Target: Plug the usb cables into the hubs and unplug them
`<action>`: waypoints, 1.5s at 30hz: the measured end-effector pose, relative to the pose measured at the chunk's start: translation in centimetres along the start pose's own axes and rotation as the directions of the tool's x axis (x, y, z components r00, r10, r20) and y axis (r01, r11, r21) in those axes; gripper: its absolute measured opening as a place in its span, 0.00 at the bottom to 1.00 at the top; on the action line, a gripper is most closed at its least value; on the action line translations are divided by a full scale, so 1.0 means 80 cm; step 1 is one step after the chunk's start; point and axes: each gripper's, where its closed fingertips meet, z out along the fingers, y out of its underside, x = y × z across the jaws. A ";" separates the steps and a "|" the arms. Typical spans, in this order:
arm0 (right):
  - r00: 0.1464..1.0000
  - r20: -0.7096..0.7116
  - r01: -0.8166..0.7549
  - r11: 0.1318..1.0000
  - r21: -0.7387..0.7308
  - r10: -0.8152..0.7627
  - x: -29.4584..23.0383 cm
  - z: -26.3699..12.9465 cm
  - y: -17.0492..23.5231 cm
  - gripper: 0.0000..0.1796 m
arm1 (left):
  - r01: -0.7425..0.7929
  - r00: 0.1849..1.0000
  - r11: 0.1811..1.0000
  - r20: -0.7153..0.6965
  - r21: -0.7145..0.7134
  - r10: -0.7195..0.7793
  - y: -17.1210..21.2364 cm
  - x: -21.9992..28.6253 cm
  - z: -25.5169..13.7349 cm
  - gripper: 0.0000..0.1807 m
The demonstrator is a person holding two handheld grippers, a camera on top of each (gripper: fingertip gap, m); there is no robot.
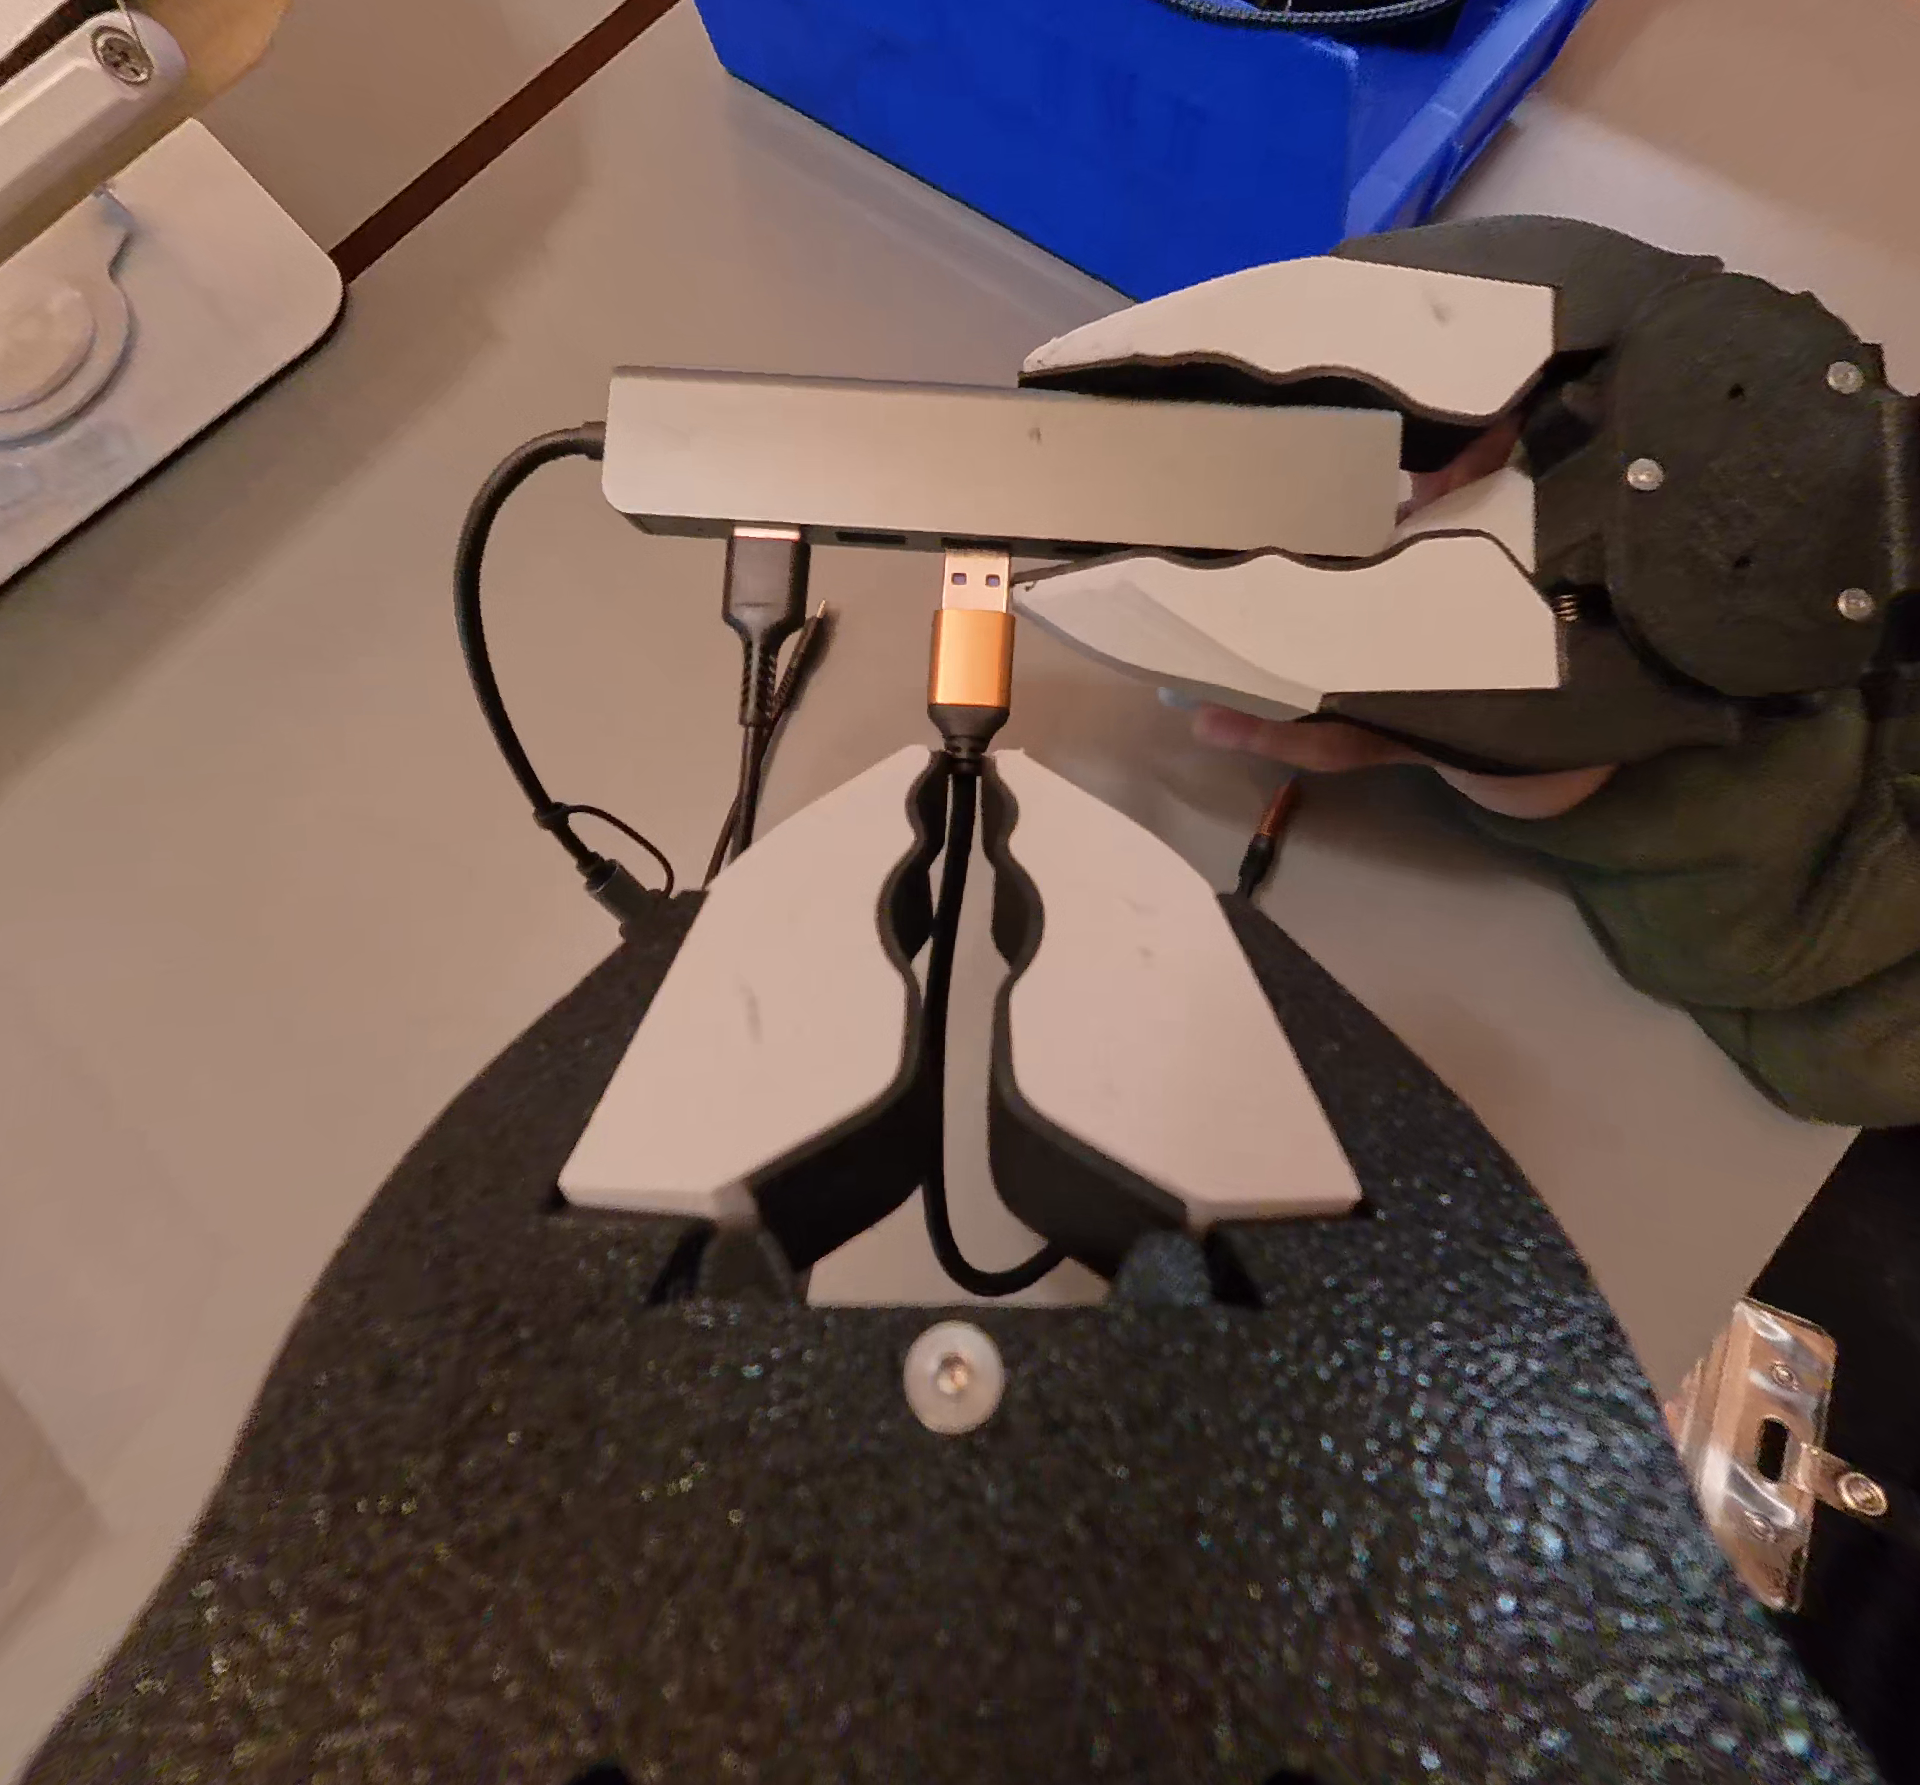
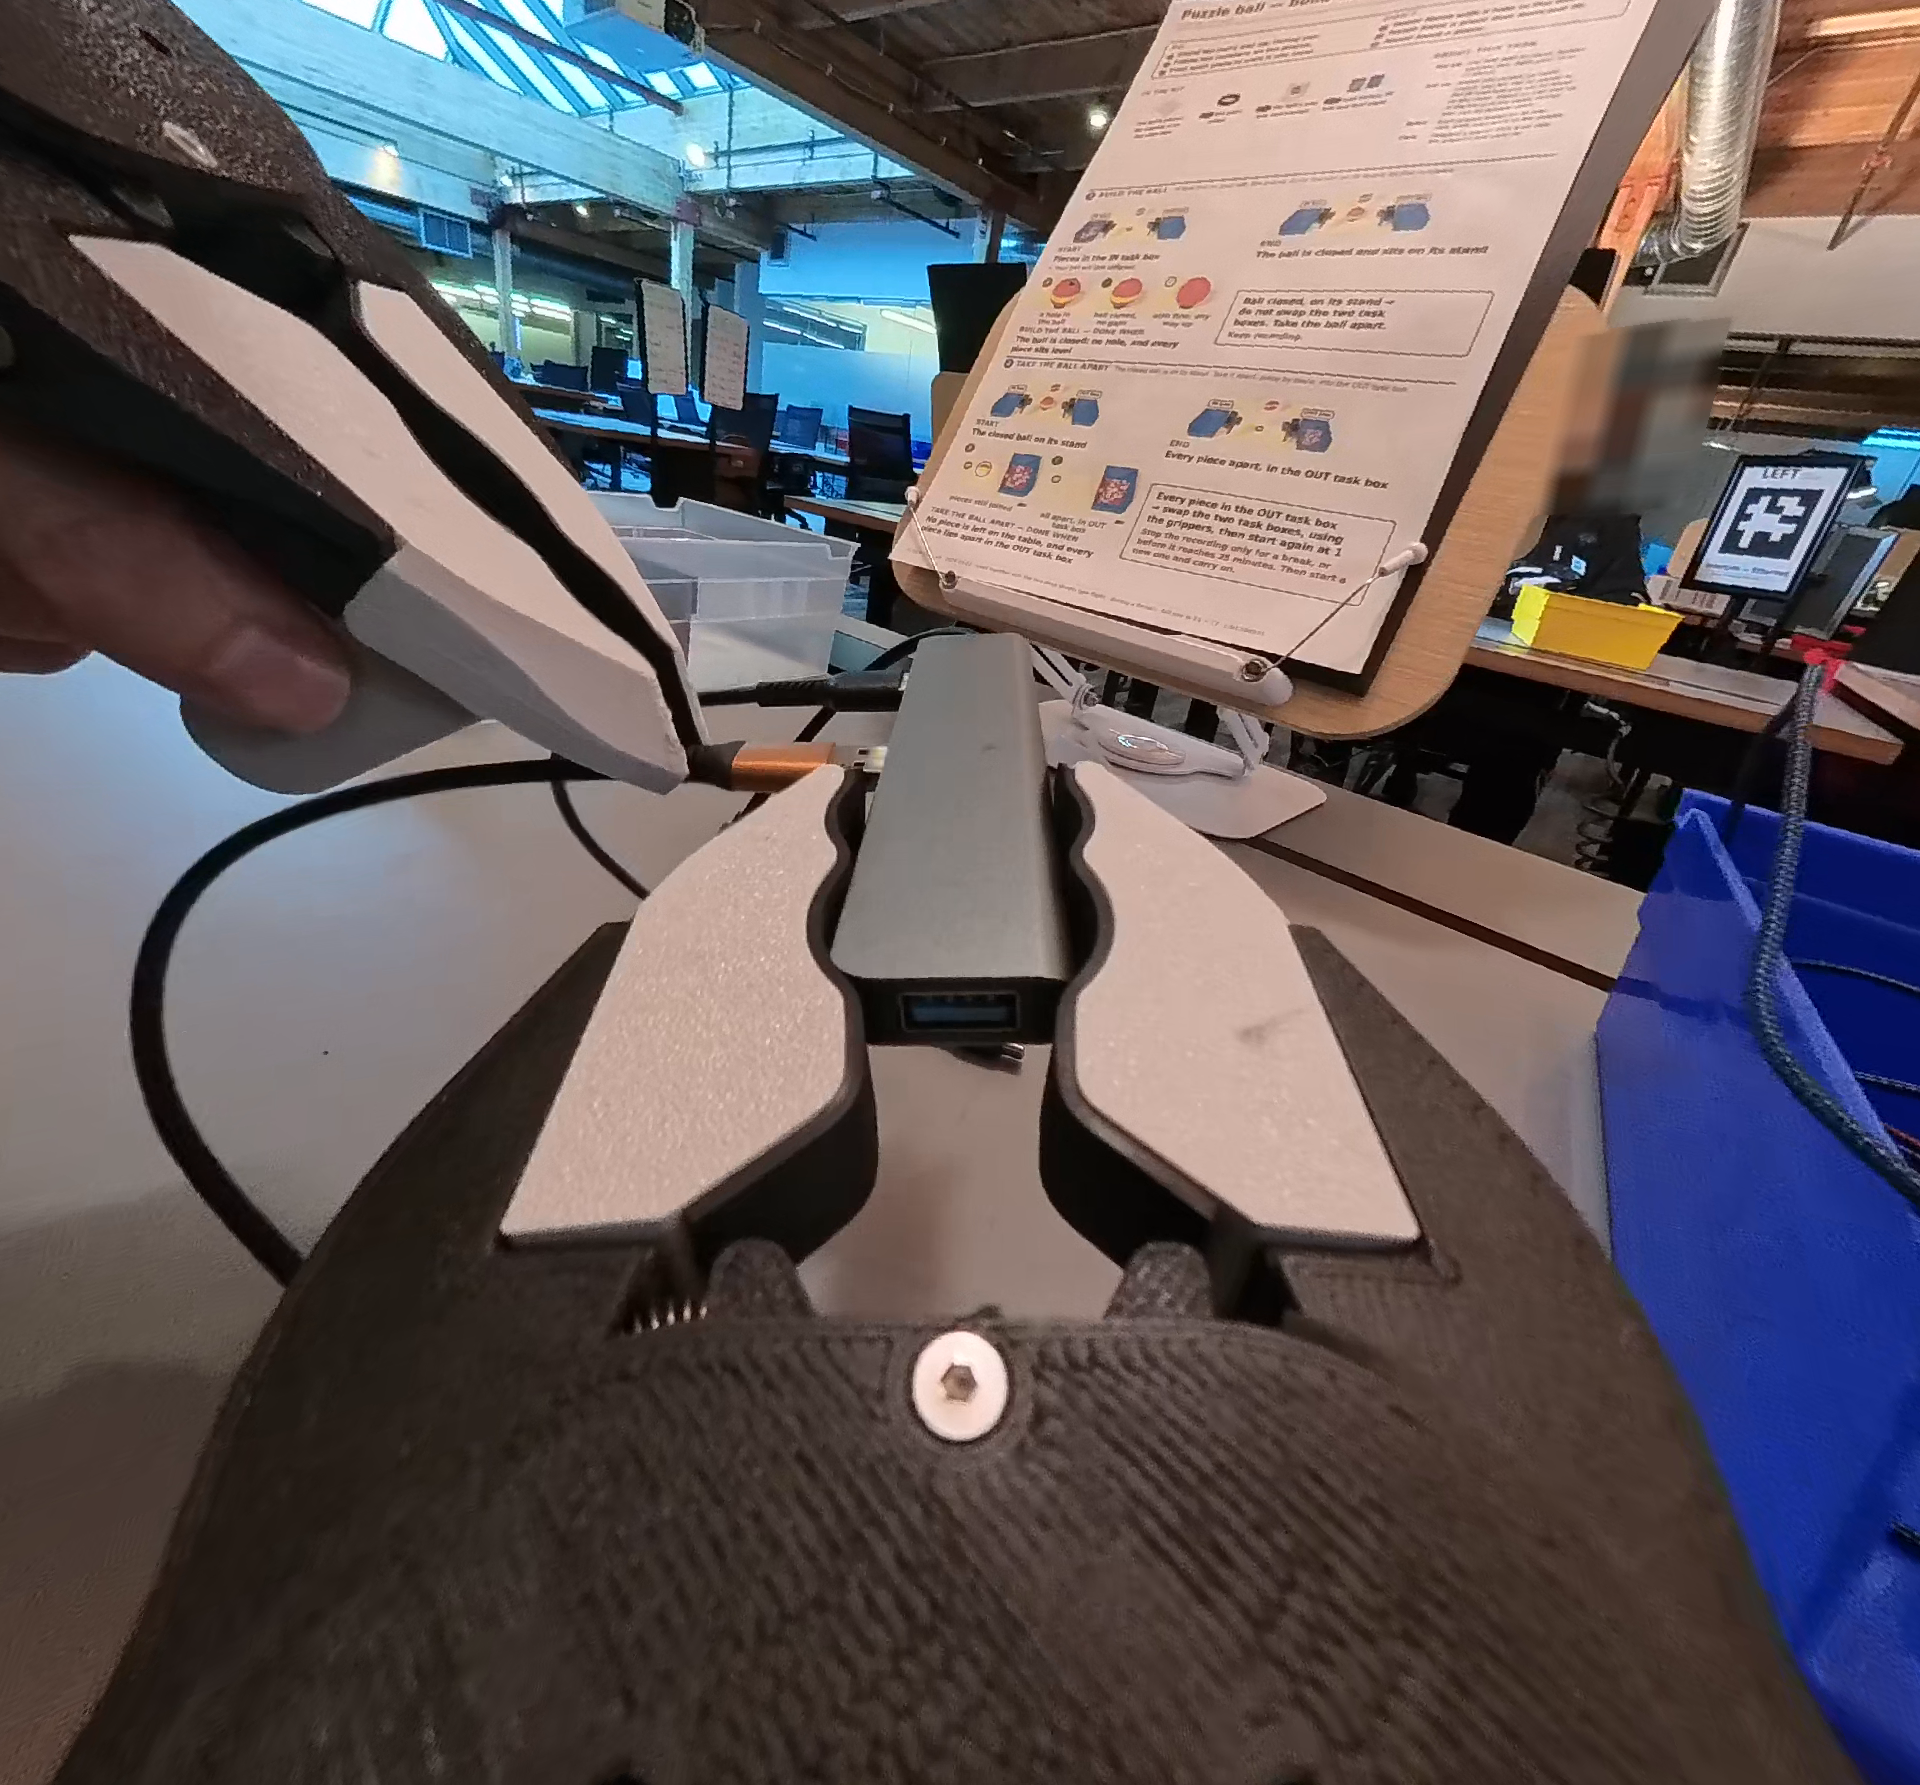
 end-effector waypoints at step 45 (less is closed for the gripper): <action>0.996 0.013 -0.085 0.987 0.135 0.084 0.004 -0.011 -0.019 0.20 | -0.148 0.989 0.792 0.081 0.592 0.125 -0.039 0.014 -0.004 0.06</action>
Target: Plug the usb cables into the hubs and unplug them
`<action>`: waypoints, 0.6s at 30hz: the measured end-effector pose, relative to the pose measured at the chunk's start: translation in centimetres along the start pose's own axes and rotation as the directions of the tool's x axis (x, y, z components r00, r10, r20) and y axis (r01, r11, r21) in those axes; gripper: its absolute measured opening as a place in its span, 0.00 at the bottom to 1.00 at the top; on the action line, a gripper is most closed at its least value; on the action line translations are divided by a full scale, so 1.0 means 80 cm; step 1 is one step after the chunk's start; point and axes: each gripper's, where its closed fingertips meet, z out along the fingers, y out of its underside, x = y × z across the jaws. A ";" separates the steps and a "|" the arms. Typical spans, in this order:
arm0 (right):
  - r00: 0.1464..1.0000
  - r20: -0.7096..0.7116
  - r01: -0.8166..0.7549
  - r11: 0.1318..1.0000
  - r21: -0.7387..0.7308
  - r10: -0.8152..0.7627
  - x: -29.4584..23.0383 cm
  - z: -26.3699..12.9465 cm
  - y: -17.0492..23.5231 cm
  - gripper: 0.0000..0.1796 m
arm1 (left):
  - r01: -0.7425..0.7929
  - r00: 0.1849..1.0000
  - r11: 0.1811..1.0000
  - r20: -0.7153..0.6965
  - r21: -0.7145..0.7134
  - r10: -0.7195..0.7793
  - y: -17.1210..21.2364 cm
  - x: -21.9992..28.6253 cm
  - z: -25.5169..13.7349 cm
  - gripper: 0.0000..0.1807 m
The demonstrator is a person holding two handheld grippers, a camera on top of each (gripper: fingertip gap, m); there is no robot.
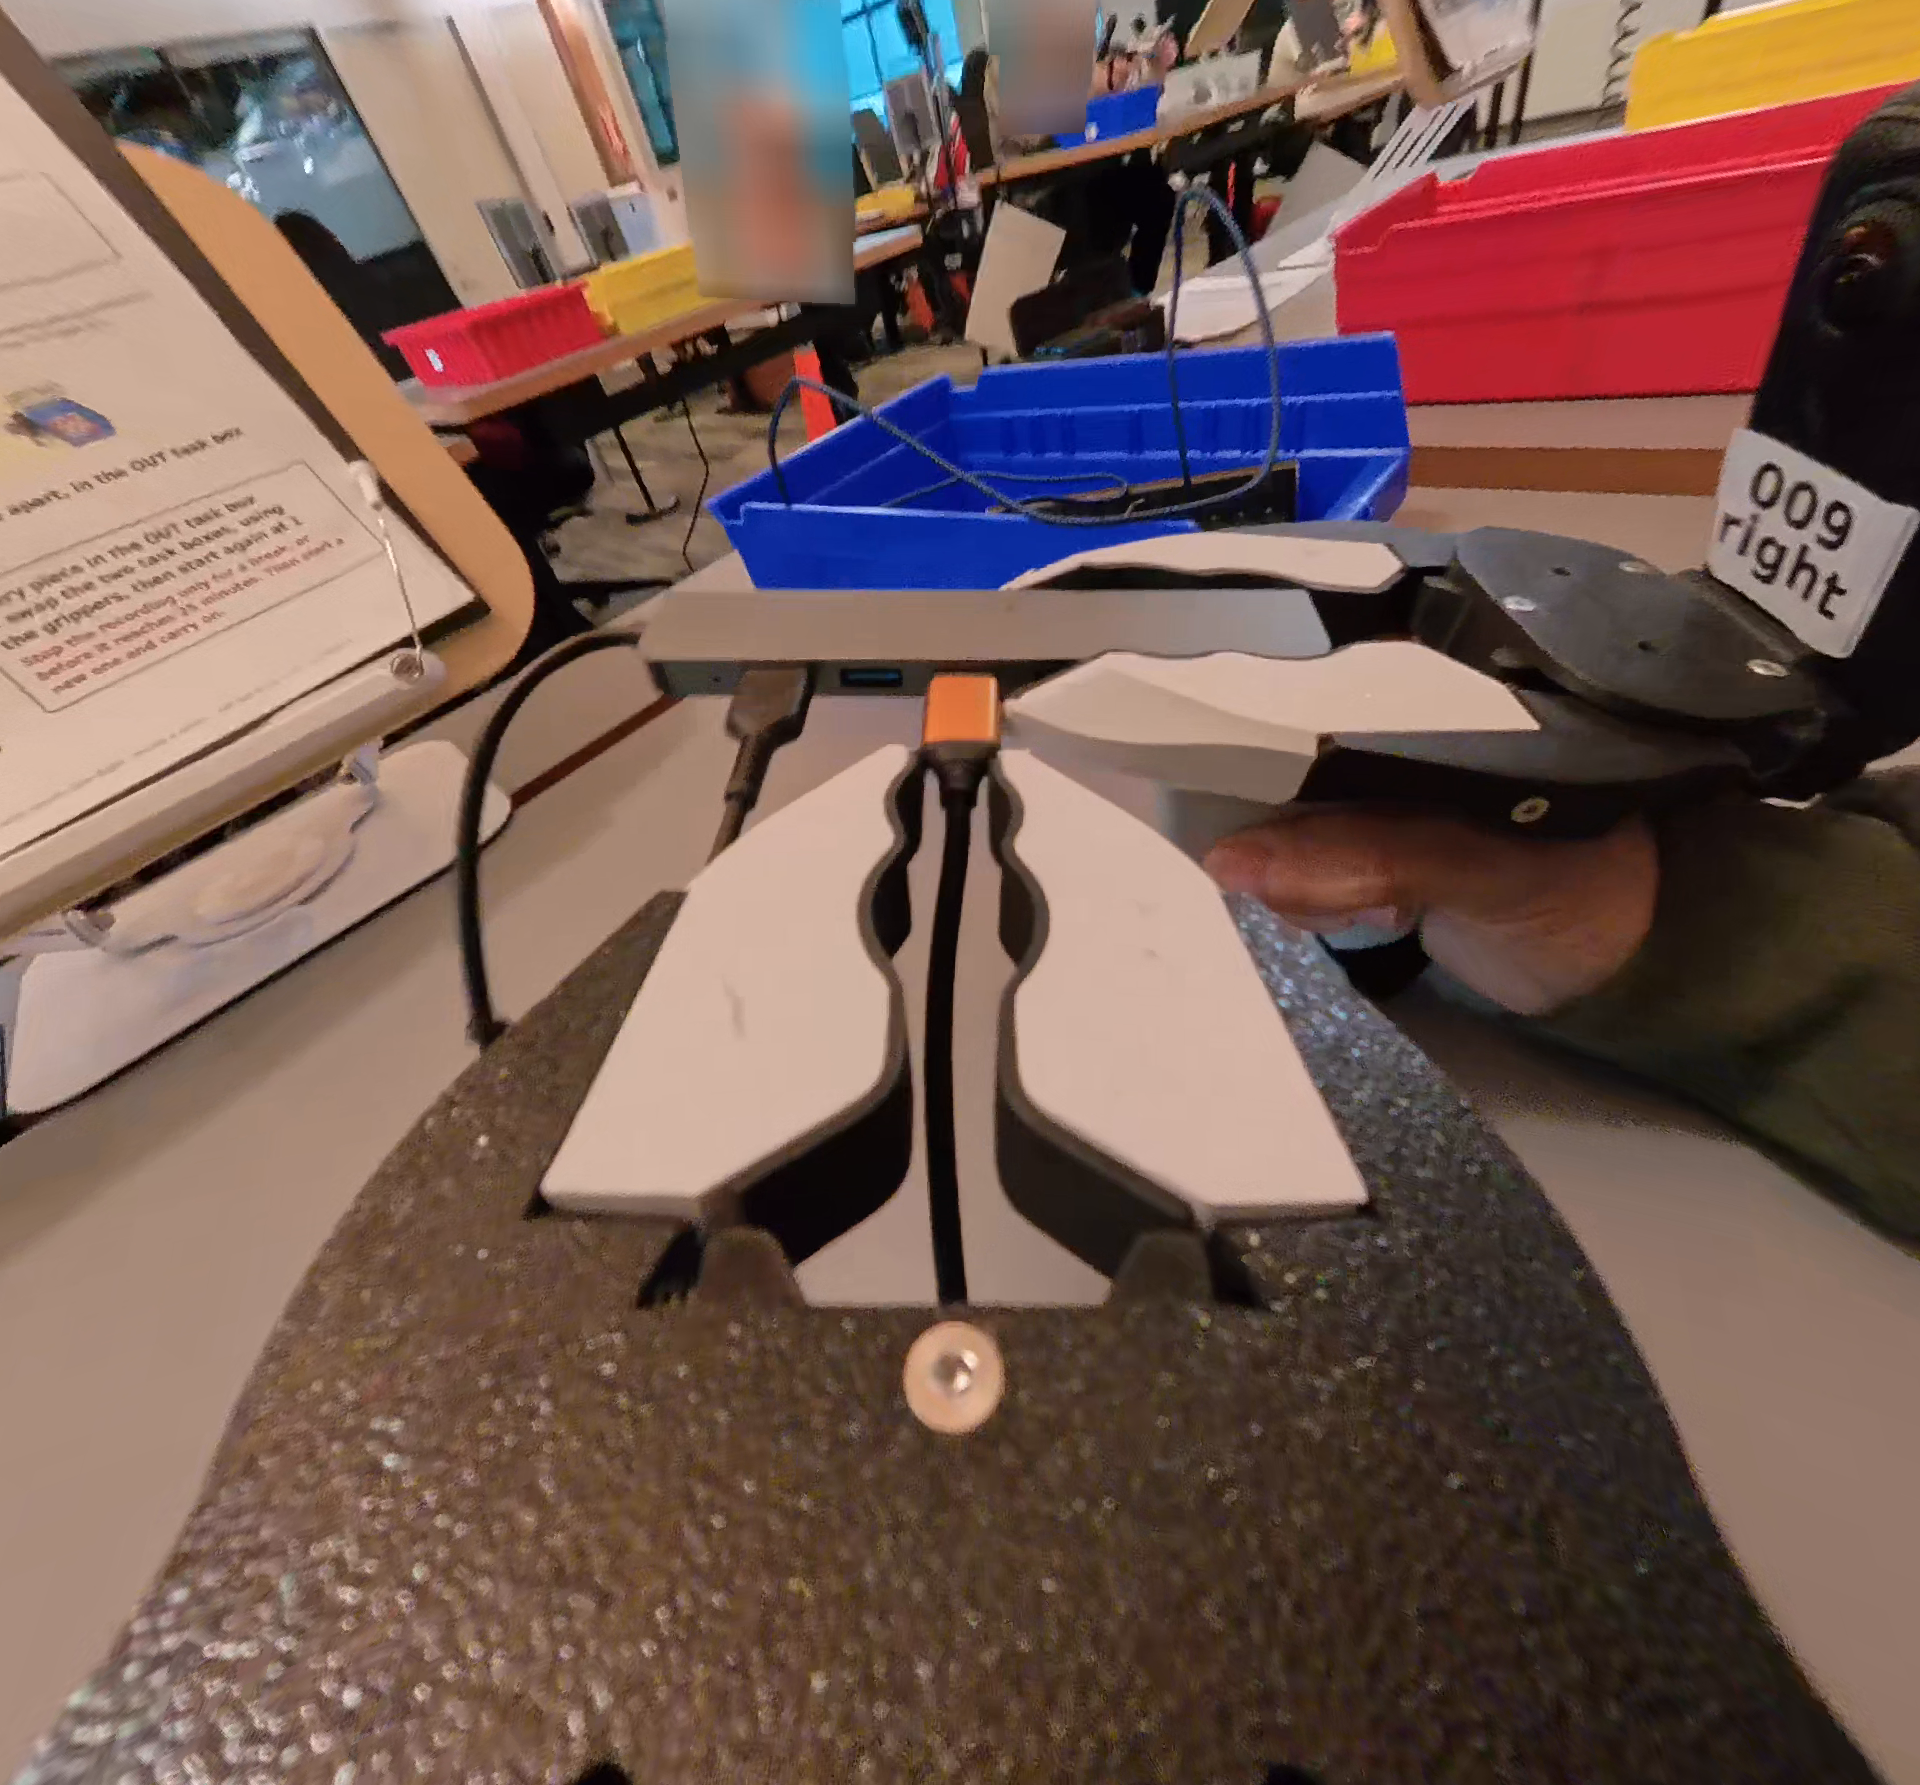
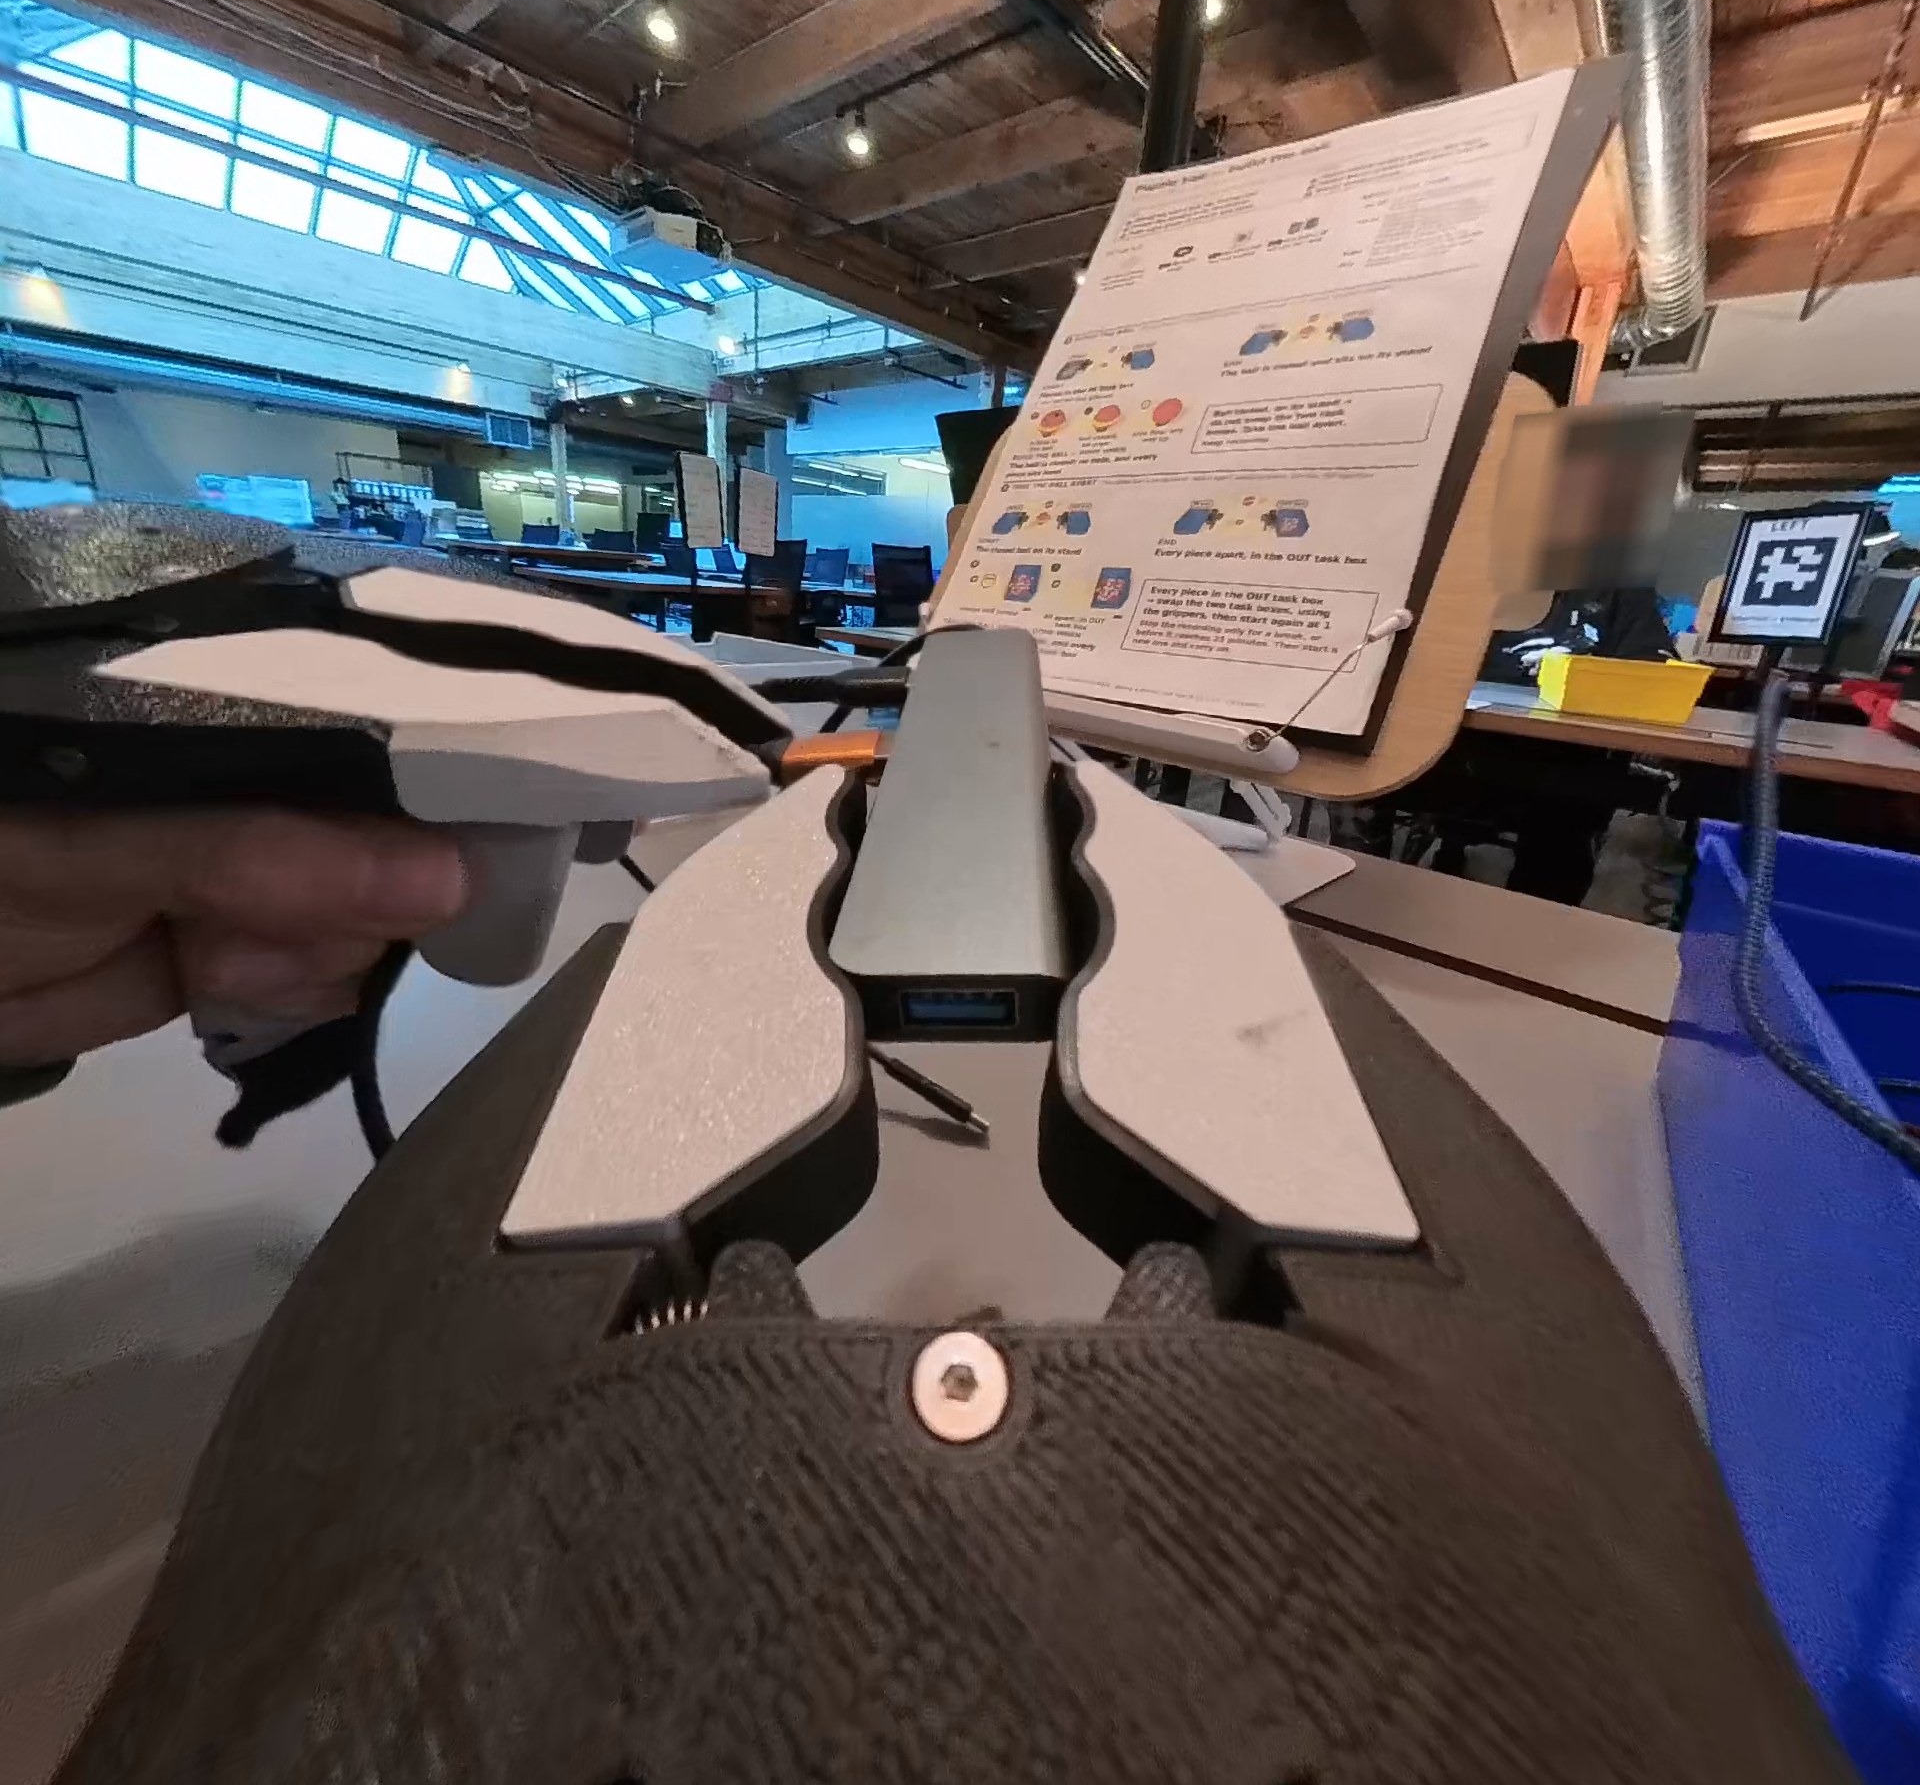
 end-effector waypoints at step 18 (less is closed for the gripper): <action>0.999 0.008 -0.034 0.999 0.012 0.034 -0.009 0.005 -0.001 0.20 | -0.061 0.993 0.994 0.102 0.086 0.052 0.004 -0.005 -0.009 0.07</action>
